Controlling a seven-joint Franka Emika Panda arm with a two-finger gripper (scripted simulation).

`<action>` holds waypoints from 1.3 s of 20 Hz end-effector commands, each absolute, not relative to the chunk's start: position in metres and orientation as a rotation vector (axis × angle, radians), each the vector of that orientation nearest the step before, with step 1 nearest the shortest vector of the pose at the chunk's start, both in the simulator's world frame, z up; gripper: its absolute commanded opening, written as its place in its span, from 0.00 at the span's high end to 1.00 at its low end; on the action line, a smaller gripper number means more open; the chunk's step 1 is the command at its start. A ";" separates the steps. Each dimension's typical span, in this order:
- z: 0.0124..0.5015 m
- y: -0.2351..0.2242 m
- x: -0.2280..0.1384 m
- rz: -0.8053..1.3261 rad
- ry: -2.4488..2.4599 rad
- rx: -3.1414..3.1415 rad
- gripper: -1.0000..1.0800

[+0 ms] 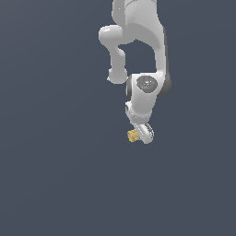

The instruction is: Pick up the object and move it to a goal position.

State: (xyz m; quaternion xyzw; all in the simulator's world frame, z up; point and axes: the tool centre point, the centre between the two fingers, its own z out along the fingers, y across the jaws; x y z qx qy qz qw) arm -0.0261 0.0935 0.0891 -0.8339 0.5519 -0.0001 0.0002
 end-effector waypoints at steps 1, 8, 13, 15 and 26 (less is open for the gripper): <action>0.084 0.093 -0.026 0.000 1.735 -2.619 0.04; 0.051 0.093 -0.028 0.000 1.739 -2.617 0.04; 0.040 0.093 -0.027 0.000 1.740 -2.616 0.04; 0.040 0.093 -0.027 0.000 1.740 -2.616 1.00; 0.041 0.093 -0.026 -0.001 1.740 -2.615 1.00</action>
